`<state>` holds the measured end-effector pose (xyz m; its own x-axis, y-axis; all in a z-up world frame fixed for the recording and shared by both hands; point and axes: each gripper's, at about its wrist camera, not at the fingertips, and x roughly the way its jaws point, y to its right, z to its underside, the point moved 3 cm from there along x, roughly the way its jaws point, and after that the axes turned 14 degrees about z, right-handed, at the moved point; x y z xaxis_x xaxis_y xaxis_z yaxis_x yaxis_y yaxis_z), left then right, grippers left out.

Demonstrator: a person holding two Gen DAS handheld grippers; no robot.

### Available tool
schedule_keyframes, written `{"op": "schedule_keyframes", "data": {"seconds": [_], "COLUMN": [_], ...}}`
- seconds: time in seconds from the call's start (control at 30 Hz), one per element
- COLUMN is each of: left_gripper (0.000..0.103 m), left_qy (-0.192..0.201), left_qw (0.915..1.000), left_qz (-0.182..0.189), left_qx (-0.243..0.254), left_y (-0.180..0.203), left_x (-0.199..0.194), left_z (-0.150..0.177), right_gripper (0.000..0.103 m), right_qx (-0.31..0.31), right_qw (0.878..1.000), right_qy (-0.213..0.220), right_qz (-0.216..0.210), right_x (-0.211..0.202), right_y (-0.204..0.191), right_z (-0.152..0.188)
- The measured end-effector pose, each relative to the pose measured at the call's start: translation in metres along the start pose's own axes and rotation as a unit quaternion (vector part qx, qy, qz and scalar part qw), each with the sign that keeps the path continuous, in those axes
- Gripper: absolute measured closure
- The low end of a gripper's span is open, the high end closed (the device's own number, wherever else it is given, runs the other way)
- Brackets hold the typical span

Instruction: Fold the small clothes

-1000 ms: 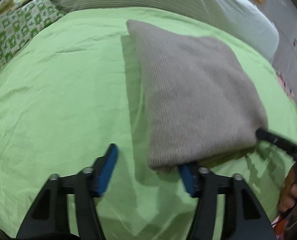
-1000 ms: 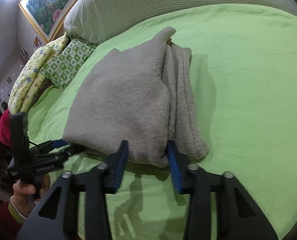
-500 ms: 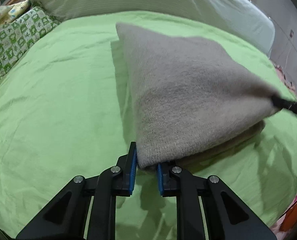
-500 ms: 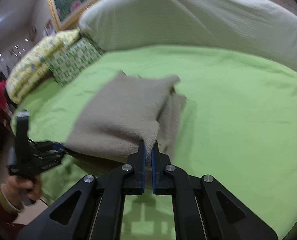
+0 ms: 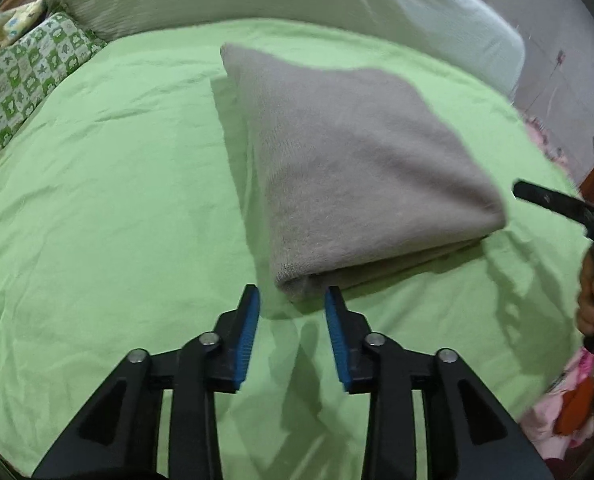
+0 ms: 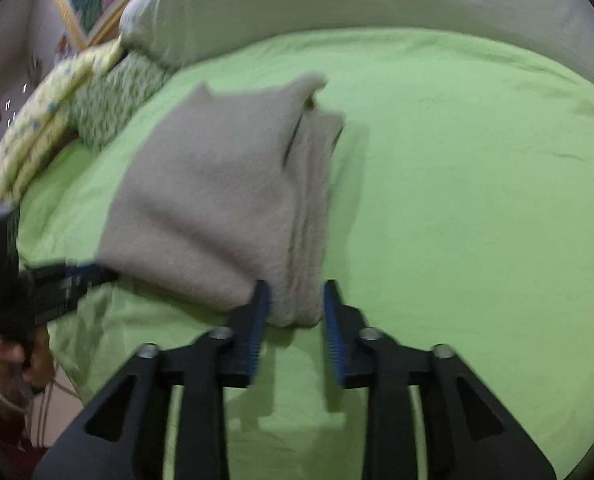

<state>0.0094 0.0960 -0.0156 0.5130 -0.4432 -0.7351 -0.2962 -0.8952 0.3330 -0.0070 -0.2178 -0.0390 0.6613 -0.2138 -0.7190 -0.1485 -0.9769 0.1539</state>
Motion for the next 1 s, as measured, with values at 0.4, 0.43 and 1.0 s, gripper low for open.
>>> {"op": "schedule_keyframes", "data": {"seconds": [0.4, 0.43, 1.0], "left_gripper": [0.047, 0.048, 0.041], "left_qy": [0.064, 0.057, 0.066], "left_qw": [0.9964, 0.997, 0.9973], "left_qz": [0.037, 0.031, -0.007], "left_qx": [-0.041, -0.044, -0.032], "left_y": [-0.003, -0.008, 0.01], "left_x": [0.043, 0.052, 0.029], "left_z": [-0.113, -0.117, -0.088], "right_gripper": [0.047, 0.047, 0.038], "right_qx": [0.075, 0.069, 0.087], "right_qw": [0.992, 0.993, 0.995], "right_qy": [0.066, 0.053, 0.049], "right_qz": [-0.076, -0.084, 0.025], "right_x": [0.045, 0.058, 0.052], "right_y": [-0.074, -0.081, -0.015], "right_z": [-0.108, -0.112, -0.087]}}
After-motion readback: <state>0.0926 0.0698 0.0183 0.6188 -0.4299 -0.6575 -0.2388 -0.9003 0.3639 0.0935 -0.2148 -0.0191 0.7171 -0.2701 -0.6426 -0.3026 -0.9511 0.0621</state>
